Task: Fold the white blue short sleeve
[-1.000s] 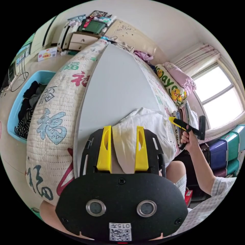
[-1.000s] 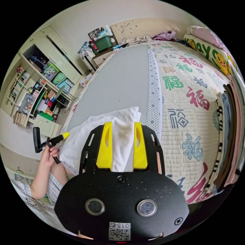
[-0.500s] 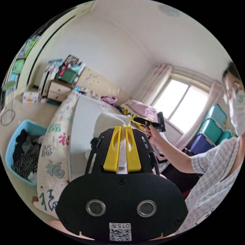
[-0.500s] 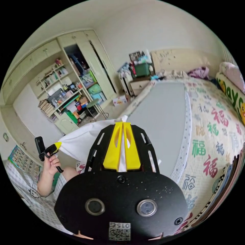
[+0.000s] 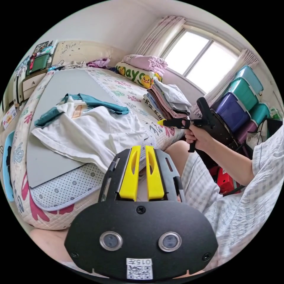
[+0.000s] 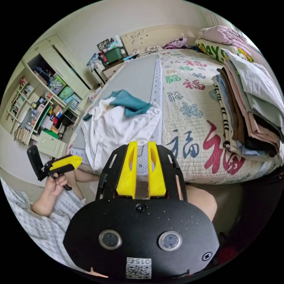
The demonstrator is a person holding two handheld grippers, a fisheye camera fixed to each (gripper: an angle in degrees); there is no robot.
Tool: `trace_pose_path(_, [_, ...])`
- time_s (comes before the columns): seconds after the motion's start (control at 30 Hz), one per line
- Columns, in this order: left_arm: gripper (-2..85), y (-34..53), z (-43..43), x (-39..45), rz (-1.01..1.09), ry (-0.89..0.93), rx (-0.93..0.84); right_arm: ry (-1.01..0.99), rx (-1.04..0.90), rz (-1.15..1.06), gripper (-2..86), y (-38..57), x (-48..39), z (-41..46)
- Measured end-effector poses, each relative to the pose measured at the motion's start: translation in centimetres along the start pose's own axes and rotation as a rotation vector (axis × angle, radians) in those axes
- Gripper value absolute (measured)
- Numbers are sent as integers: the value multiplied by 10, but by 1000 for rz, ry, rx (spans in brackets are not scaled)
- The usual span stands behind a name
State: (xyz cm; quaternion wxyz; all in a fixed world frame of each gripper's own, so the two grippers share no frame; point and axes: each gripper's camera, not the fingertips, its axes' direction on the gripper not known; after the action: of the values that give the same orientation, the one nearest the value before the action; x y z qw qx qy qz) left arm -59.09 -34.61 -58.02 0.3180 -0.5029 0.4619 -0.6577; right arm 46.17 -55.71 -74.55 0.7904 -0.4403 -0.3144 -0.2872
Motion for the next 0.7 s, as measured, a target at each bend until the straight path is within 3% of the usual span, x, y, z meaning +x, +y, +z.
trace_pose_path(0.27, [107,-42,-68,-72,-89,-350,74,-124,22,-194,102,-69,-42,14])
trace_pose_path(0.47, [127,-87,-78,-164,-277,-337,95,-132,33,-294,106,-169,-52,31])
trace_pose_path(0.7, [134,-114,-46,-214,-337,-290,-2,-102,-91,-343,116,-302,-58,114])
